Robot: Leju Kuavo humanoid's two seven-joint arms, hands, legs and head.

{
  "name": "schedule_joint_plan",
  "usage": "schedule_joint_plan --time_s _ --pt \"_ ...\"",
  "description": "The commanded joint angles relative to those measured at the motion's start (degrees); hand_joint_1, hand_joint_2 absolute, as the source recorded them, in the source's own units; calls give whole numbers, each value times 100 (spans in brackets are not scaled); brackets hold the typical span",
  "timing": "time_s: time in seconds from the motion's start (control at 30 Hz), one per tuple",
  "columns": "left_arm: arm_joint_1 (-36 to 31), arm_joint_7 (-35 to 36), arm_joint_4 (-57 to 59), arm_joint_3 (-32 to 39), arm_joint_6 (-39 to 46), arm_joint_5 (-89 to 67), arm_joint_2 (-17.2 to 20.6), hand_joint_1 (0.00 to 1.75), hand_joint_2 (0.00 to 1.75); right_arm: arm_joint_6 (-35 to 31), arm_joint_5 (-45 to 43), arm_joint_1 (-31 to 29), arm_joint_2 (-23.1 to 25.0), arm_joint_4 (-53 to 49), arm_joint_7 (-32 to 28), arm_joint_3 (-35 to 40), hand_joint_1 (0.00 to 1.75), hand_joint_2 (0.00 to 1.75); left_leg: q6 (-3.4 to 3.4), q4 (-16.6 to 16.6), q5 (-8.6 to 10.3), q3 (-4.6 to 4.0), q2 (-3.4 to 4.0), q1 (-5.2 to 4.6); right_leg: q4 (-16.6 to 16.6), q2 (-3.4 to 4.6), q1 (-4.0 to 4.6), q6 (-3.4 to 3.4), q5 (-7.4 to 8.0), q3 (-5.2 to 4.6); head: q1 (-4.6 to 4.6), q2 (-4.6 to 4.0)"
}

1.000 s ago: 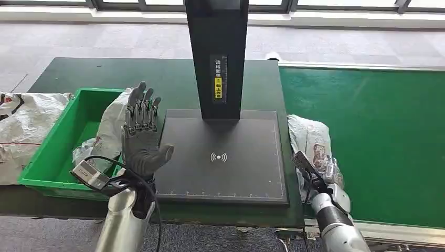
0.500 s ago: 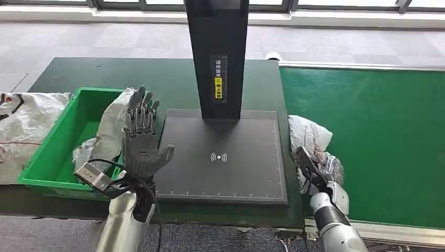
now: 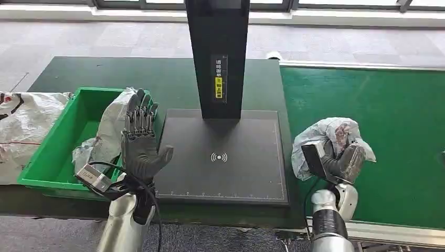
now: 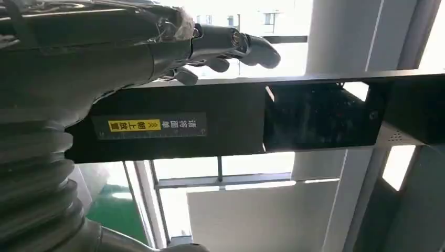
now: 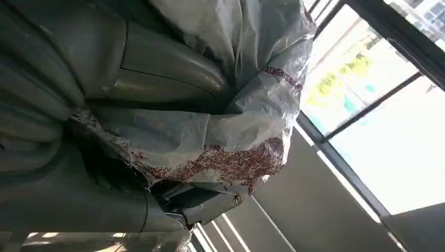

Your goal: Moved the parcel from conveyor to table for the left to box.

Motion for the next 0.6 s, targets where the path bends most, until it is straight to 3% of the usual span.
schedule_joint_plan --time_s 0.03,0.23,0.33,0.37,0.4,0.43,0.6 --pt "66 15 273 -162 42 17 127 0 175 0 -436 993 262 -3013 23 1622 175 175 5 -5 0 3 -8 -8 0 -7 -8 2 -4 4 0 0" --pt "85 15 274 -150 48 16 117 0 175 0 -299 1154 262 -3142 63 2184 175 175 2 -5 2 1 7 -4 -2 6 -4 2 1 -2 0 0" --pt "269 15 106 26 -167 -154 -12 0 175 0 28 1092 161 -3067 765 2907 175 175 4 -10 -3 13 29 -3 -8 30 -3 2 4 6 0 0" --pt "122 15 249 -64 -60 -76 45 0 175 0 -35 1151 262 -2771 601 2973 175 175 4 -6 -4 8 34 -6 -3 36 -6 2 5 -2 0 0" --pt "-4 15 365 -235 127 90 171 0 175 0 93 1129 262 -2734 841 3164 175 175 5 -13 -5 21 41 -1 -14 44 -2 1 8 9 0 0" --pt "41 15 323 -234 106 69 151 0 175 0 200 919 262 -1841 965 3406 175 175 2 -11 -2 17 23 -1 -9 24 -1 0 4 12 0 0" --pt "41 15 323 -234 106 69 151 0 175 0 200 919 262 -1841 965 3406 175 175 2 -17 1 30 22 5 -18 26 8 -2 7 24 -2 0"
